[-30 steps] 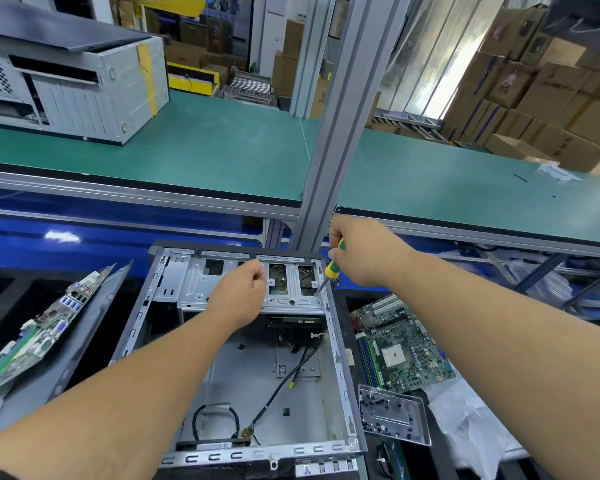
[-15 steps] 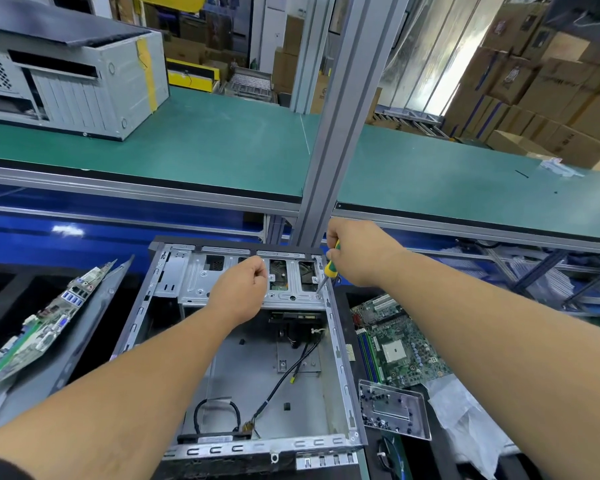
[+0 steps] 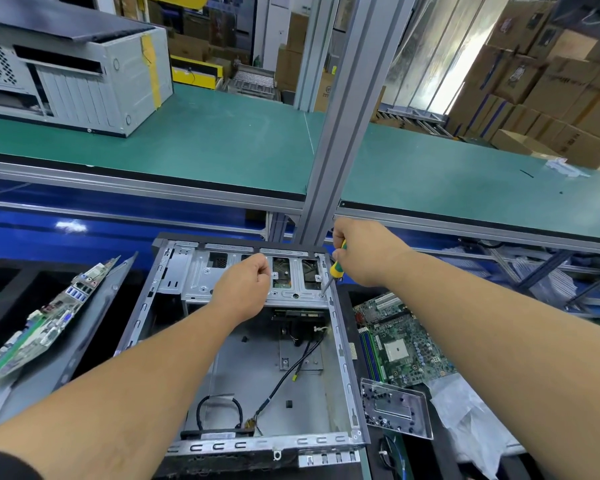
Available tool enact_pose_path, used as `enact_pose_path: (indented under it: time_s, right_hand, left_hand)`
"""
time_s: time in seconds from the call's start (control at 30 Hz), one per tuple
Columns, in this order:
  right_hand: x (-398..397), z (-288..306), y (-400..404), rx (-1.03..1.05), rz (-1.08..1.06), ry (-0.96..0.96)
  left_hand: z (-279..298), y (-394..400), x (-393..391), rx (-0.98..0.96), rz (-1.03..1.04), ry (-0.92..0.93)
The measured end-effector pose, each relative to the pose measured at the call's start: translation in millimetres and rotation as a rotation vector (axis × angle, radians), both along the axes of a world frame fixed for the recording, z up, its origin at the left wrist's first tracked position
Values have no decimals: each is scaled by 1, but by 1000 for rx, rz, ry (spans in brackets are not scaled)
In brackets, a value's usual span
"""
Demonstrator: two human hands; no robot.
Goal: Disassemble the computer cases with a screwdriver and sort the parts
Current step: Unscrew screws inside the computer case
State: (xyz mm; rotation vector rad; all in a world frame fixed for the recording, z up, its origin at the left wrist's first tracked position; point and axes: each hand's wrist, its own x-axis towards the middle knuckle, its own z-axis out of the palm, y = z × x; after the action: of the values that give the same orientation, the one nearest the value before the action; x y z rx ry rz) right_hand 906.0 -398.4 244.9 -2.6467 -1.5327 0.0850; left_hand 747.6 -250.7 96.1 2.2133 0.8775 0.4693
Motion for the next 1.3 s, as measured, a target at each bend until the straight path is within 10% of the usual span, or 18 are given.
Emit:
enact_pose_path:
  time_s: [0.43, 0.77, 0.97, 1.3]
  right_hand:
    - [-2, 9, -11, 88, -22, 7]
    - [-22, 29, -43, 495, -156, 383]
    - [-38, -2, -72, 690, -335, 847]
    - [-59, -27, -103, 768, -392, 855]
  left_hand:
    - [-1, 1, 1, -70, 27, -25]
    - [29, -49, -10, -1308, 429, -575]
    - [40, -62, -18, -1628, 307, -715]
    - [56, -87, -24, -1160, 226, -480]
